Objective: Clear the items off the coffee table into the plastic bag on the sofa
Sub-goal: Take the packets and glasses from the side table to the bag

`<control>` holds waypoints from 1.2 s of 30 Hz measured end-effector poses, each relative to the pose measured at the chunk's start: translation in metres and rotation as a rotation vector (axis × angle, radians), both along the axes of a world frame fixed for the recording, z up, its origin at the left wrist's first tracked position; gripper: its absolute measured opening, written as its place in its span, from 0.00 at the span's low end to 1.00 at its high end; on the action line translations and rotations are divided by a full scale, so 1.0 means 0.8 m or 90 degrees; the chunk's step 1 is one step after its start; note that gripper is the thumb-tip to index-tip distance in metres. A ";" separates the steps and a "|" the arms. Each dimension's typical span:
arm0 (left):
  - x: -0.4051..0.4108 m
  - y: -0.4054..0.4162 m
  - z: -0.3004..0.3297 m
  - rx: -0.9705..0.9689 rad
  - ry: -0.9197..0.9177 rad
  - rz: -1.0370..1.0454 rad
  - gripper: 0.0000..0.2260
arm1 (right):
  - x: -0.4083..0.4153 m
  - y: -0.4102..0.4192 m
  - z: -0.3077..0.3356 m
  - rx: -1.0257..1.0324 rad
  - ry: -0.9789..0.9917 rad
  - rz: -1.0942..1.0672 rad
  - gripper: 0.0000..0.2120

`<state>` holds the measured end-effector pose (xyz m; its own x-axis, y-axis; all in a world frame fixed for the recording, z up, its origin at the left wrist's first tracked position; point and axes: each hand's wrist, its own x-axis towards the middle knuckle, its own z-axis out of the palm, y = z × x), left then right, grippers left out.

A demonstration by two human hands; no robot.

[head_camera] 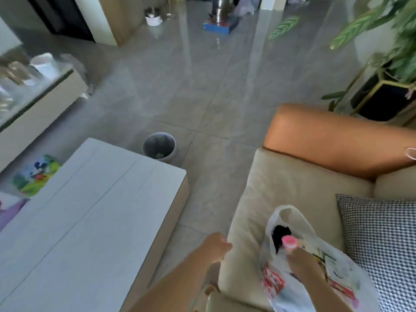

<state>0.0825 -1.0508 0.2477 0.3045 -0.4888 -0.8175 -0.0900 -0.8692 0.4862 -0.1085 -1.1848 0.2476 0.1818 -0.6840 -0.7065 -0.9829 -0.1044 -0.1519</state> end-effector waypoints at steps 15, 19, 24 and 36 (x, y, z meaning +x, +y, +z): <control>0.128 0.516 0.032 0.067 -0.030 0.527 0.13 | 0.300 0.384 -0.006 0.097 -0.168 0.522 0.12; 0.107 0.657 0.028 0.082 -0.039 0.599 0.14 | 0.329 0.527 0.007 0.107 -0.181 0.641 0.08; 0.070 0.793 0.027 0.067 -0.037 0.748 0.05 | 0.345 0.681 0.008 0.132 -0.184 0.728 0.08; -0.009 0.947 0.008 0.086 -0.017 0.958 0.09 | 0.357 0.905 0.003 0.208 -0.120 0.988 0.12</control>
